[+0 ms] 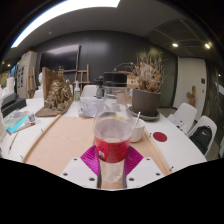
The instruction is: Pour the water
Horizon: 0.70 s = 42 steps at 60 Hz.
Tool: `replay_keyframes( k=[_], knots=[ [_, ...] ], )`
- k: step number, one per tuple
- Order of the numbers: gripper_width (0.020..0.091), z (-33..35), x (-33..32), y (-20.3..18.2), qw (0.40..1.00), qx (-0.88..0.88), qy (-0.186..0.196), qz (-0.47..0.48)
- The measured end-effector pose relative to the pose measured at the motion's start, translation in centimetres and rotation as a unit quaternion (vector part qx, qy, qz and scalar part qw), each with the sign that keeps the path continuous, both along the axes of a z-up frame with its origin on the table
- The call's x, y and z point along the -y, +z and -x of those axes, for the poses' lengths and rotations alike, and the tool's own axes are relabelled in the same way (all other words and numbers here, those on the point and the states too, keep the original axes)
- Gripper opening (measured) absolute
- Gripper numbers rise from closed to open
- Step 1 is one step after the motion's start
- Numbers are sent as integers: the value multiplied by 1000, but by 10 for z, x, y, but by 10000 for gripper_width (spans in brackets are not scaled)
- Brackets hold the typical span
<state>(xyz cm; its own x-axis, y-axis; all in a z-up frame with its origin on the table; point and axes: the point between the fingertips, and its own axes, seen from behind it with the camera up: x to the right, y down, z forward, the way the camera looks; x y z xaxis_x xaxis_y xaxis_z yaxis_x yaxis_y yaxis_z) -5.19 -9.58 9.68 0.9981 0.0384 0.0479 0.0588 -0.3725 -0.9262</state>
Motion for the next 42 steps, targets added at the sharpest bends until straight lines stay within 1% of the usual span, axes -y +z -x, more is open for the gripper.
replay_keyframes(
  k=[13, 18, 23, 26, 31, 37, 38, 42],
  knots=[
    [275, 51, -28, 80, 996, -74, 37, -39],
    [273, 77, -43, 112, 988, -140, 49, -49],
    [272, 94, -64, 136, 965, -252, 58, -44],
    [272, 100, -76, 144, 943, -327, 56, -27],
    [271, 105, -98, 148, 893, -448, 41, 4],
    [270, 102, -118, 150, 813, -580, 20, 49],
    [269, 104, -127, 143, 800, -598, 15, 52],
    [271, 99, -142, 136, 734, -675, -2, 80]
  ],
)
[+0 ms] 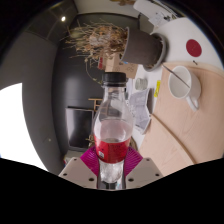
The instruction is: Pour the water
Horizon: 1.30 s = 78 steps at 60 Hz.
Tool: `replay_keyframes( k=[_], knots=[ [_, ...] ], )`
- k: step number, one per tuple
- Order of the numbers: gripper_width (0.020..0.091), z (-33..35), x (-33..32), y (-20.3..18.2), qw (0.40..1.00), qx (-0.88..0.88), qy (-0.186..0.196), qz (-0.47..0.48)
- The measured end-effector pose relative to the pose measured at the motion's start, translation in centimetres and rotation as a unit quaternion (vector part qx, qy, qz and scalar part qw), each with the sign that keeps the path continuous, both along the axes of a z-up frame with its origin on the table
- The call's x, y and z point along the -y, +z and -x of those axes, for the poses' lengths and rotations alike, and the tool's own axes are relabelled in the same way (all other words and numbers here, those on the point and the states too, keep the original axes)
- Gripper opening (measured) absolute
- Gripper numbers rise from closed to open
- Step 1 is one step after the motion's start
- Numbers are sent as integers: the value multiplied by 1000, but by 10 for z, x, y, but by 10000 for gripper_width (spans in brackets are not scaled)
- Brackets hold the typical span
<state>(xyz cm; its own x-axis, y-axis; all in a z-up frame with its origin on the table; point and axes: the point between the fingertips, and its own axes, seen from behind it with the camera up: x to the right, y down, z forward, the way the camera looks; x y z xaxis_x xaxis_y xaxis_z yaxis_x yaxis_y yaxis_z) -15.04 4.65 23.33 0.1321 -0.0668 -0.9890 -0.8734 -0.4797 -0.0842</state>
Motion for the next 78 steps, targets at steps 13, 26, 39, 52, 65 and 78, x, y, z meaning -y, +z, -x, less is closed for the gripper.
replay_keyframes(
  k=[13, 26, 39, 52, 65, 78],
  knots=[
    [274, -20, -35, -19, 970, -228, -6, 88],
    [271, -34, -57, -42, 946, -301, -20, 119],
    [270, -36, -56, -35, 958, -266, 3, 107],
    [270, -49, -55, 29, 997, -59, 40, -19],
    [271, -122, -63, 100, 946, 264, 14, -188],
    [271, -224, -81, 92, 834, 501, -31, -229]
  ],
)
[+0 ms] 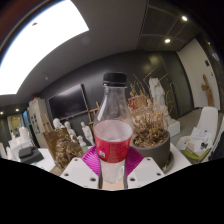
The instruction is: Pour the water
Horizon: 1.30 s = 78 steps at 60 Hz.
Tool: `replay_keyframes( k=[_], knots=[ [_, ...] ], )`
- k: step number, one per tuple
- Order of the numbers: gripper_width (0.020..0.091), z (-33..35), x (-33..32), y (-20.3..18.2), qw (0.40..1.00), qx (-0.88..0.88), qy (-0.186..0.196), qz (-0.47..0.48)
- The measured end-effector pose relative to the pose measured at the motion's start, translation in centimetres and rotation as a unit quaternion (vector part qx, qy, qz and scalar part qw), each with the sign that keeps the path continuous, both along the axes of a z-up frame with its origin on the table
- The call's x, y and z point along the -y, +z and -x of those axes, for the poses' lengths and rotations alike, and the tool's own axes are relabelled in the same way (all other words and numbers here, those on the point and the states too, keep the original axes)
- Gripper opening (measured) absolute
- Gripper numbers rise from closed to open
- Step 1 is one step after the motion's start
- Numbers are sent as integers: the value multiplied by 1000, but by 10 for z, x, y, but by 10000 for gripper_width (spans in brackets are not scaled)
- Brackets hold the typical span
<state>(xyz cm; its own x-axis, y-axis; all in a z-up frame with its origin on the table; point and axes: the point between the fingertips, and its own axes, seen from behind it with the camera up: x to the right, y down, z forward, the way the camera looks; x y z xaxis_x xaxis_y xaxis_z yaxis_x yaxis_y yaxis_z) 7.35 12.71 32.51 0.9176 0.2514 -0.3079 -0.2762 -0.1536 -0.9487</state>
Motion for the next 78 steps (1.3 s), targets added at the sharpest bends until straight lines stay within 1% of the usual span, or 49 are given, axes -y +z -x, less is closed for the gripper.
replay_keyframes(
  k=[5, 12, 16, 22, 30, 38, 43, 45, 54, 55, 56, 58, 59, 61, 62, 66, 69, 78],
  knots=[
    [272, -39, -5, -38, 998, 62, -26, 13],
    [272, -84, -14, -110, 990, 123, -54, 50],
    [271, -105, -14, -143, 985, 148, -59, 69],
    [275, -117, -14, -193, 979, 171, -58, 97],
    [276, -123, -11, -232, 975, 181, -58, 119],
    [277, -131, -5, -257, 971, 186, -71, 136],
    [283, -132, -8, -255, 973, 179, -78, 122],
    [316, -133, -5, -254, 973, 179, -81, 120],
    [506, -137, -2, -253, 972, 176, -95, 126],
    [550, -138, 0, -254, 970, 179, -98, 132],
    [619, -139, 2, -255, 969, 180, -100, 137],
    [801, -141, 6, -253, 967, 182, -105, 144],
    [873, -140, 9, -253, 967, 181, -107, 146],
    [825, -141, 14, -249, 966, 180, -111, 150],
    [822, -141, 17, -246, 965, 179, -114, 151],
    [866, -140, 32, -235, 964, 176, -125, 157],
    [852, -136, 48, -224, 962, 175, -130, 166],
    [854, -111, 113, -184, 957, 172, -143, 186]
  ],
)
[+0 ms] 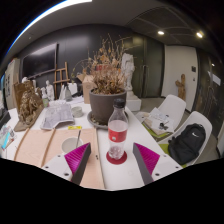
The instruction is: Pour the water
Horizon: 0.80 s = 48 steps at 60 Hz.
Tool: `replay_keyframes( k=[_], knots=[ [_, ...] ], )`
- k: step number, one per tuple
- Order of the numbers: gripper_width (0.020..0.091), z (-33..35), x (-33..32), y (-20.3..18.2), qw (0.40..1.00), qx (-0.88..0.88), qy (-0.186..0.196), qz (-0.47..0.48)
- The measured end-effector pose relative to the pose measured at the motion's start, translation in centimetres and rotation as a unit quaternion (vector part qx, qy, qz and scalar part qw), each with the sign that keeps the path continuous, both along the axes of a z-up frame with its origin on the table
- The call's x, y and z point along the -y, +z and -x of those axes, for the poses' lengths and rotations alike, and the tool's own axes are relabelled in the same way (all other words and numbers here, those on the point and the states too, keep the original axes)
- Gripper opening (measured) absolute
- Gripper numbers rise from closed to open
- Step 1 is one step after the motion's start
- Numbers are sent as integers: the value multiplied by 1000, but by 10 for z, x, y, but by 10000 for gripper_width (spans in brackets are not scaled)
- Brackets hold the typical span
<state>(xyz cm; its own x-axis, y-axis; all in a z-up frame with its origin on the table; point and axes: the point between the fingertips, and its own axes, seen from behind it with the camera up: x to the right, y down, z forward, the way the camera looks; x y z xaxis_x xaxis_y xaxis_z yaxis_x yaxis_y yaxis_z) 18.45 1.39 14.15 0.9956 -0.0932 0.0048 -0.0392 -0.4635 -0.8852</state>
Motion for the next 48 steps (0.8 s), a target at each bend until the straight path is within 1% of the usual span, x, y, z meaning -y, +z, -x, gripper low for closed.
replay_keyframes(
  k=[11, 19, 31, 43, 48],
  knots=[
    [858, 42, 85, 50, 1000, 12, -12, 8],
    [858, 70, 138, 77, 999, 31, -19, 2],
    [856, 108, 193, 95, 999, 47, -17, 2],
    [853, 119, 215, 97, 998, 49, -32, 5],
    [854, 122, 217, 97, 998, 65, -26, 6]
  ],
)
